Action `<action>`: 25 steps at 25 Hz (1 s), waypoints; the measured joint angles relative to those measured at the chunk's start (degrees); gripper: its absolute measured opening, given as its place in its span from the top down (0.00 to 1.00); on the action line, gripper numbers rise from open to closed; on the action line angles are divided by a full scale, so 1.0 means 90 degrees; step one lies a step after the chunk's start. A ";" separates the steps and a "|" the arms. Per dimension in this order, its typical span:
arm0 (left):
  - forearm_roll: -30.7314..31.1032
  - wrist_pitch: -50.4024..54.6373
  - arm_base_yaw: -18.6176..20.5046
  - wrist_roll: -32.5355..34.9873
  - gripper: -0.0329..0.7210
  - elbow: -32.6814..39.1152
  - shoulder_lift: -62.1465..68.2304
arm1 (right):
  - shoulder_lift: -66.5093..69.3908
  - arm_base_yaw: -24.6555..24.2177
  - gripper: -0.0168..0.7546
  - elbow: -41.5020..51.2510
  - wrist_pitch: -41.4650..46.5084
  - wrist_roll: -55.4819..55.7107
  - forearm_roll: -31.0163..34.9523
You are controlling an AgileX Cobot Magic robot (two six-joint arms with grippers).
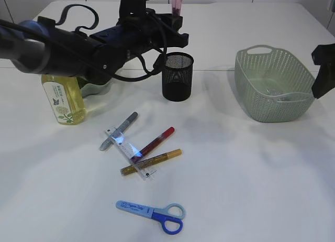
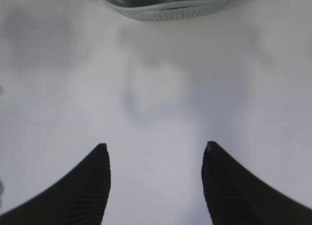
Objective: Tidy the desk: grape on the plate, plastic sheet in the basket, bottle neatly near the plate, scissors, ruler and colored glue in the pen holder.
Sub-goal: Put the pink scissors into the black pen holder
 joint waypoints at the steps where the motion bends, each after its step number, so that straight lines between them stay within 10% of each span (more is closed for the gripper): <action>1: 0.0003 0.0003 0.0000 0.0000 0.77 -0.0147 0.0129 | 0.0000 0.0000 0.37 0.0000 0.0000 0.0000 -0.0011; 25: -0.0044 -0.0003 0.0164 0.0000 0.77 -0.1465 0.1549 | 0.0000 0.0000 0.37 0.0000 -0.0069 0.0000 -0.0105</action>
